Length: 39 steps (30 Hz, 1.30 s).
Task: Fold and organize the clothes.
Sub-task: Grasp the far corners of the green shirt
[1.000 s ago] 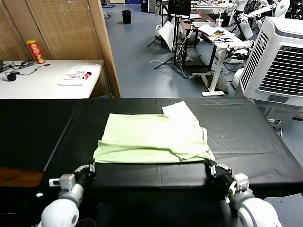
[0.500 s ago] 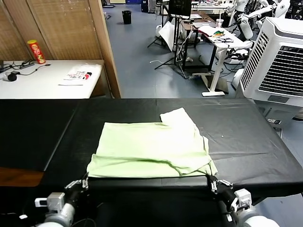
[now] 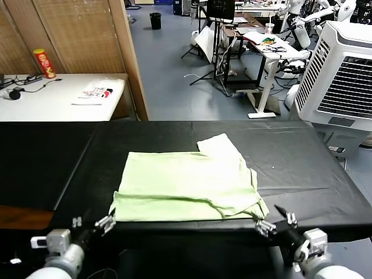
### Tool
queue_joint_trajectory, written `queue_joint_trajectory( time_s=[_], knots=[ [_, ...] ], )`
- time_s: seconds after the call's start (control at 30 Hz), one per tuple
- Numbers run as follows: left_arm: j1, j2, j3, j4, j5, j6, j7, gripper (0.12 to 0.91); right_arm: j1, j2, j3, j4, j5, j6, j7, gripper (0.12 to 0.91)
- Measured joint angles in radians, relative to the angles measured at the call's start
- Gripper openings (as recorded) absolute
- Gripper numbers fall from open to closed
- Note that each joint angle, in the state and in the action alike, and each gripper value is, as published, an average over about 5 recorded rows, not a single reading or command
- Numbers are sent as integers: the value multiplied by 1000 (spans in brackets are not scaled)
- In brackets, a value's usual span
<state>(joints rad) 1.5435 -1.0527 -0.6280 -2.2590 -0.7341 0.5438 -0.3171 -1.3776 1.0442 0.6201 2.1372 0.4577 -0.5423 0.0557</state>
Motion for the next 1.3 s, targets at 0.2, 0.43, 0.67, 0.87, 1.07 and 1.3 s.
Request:
queue_joint_trajectory(
  time_s=[0.2, 0.43, 0.67, 0.87, 1.07, 1.3],
  knots=[
    [-276, 18, 109, 188, -55, 0, -7, 798, 305, 33, -163, -247, -23, -3, 22, 798],
    [-558, -5, 245, 466, -75, 0, -2, 798, 559, 81, -313, -518, -9, -10, 27, 798],
    [-731, -28, 328, 682, -71, 26, 17, 798, 738, 125, -412, -738, 23, -61, 19, 798],
    [-779, -34, 353, 760, -72, 55, 17, 798, 832, 160, -453, -873, 12, -103, 7, 798],
    [-788, -37, 359, 785, -76, 60, 39, 798, 872, 185, -470, -939, 11, -106, -15, 798],
    [-798, -39, 360, 808, -75, 56, 68, 663, 885, 205, -472, -968, 14, -108, -30, 662]
  ],
)
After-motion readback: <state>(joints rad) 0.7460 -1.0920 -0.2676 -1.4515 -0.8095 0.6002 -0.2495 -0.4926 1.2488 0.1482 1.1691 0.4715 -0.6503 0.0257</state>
